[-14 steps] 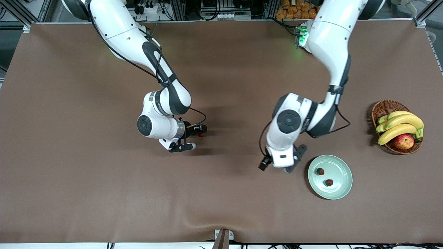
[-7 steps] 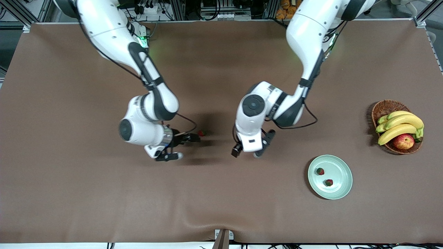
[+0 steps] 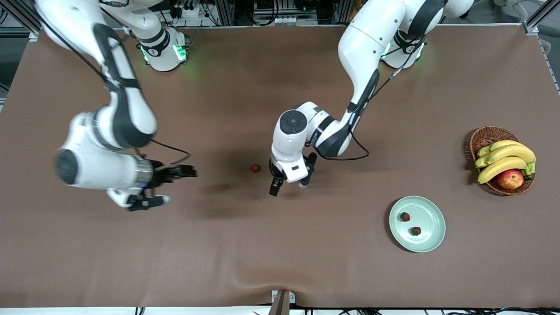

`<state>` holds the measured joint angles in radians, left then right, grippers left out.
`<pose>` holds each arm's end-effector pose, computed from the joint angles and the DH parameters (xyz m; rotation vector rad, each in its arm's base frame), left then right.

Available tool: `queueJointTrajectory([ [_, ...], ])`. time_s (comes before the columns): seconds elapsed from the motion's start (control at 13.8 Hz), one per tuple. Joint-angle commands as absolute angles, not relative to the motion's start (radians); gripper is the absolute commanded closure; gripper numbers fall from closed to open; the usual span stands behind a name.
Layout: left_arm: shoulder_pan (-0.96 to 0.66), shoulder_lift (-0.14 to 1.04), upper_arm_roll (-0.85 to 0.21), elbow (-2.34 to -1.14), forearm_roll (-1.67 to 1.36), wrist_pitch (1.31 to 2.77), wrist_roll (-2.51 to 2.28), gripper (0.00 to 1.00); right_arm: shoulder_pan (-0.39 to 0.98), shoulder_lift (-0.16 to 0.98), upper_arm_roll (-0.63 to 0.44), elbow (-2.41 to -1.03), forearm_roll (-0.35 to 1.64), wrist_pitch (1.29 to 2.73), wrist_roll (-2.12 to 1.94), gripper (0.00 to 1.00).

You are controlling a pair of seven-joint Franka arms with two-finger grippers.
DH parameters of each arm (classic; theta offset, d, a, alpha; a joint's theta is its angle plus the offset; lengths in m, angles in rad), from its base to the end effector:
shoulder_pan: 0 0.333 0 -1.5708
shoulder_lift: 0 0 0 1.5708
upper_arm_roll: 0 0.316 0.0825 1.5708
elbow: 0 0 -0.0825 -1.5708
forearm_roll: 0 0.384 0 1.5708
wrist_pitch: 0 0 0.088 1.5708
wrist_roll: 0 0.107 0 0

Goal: Collect all strawberries into plate
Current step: 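Grasp the third strawberry with the left gripper while the right gripper withdraws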

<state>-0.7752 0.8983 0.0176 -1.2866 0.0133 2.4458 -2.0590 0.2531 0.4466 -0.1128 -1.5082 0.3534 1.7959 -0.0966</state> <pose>0.5587 -0.5336 0.2309 2.3117 1.7281 0.0937 0.6570 0.1332 0.4004 -2.8412 -0.1958 0.2295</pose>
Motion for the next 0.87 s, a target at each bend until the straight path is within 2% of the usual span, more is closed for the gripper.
queueJointTrajectory([
  [0.0,-0.805,0.939,0.015,-1.232,-0.017,2.447,-2.173,0.00,0.158,0.355,-0.091,-1.464,0.176,1.703,-0.100,0.00],
  [0.15,-0.814,0.940,-0.006,-1.230,-0.025,2.467,-2.271,0.00,0.143,0.293,-0.091,-1.457,0.100,1.640,-0.101,0.00],
  [0.44,-0.815,0.956,-0.049,-1.229,-0.026,2.519,-2.355,0.00,0.085,0.209,-0.092,-1.462,0.078,1.563,-0.101,0.00],
  [0.65,-0.825,1.002,-0.041,-1.206,-0.025,2.617,-2.345,0.00,0.037,0.158,-0.092,-1.463,0.065,1.522,-0.100,0.00],
  [0.8,-0.825,1.012,-0.041,-1.206,-0.025,2.631,-2.344,0.00,-0.006,0.127,-0.092,-1.465,0.038,1.502,-0.101,0.00],
])
